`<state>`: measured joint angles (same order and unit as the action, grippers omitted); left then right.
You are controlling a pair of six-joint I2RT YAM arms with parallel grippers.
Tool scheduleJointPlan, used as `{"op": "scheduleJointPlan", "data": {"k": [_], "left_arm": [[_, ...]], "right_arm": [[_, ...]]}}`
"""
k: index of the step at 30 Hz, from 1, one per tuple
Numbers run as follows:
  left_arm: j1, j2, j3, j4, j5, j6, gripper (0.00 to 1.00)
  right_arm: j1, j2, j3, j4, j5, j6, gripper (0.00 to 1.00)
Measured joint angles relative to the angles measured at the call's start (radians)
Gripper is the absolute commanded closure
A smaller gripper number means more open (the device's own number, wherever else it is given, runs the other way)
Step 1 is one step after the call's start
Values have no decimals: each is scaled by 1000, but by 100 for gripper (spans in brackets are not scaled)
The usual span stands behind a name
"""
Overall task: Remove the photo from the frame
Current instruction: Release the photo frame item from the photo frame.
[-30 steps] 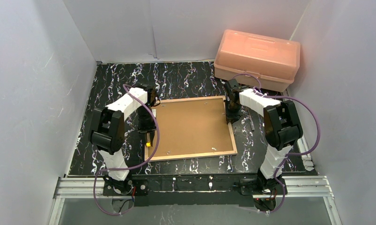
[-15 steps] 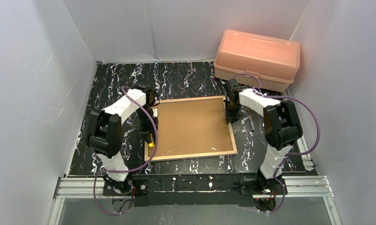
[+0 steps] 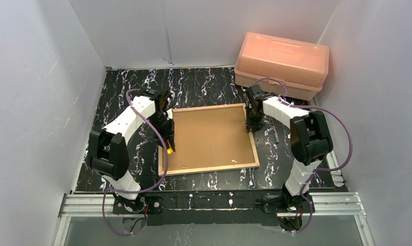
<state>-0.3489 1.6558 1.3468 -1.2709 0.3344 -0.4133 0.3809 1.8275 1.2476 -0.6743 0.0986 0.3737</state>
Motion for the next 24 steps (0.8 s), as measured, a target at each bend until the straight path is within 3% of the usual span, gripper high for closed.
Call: {"op": "scheduleJointPlan", "data": {"k": [7,10,24], "left_arm": [[-1,-42,0,10,-66,-11,100],[-1,-49,0,10,-93,-11,100],[0,-38,-47,-21,-195,-51,100]], "right_arm": [[0,-43,0,23,-1,16,42],[0,-55,0,29,-11,17,36],[0,-77,-21,55,-50,24,42]]}}
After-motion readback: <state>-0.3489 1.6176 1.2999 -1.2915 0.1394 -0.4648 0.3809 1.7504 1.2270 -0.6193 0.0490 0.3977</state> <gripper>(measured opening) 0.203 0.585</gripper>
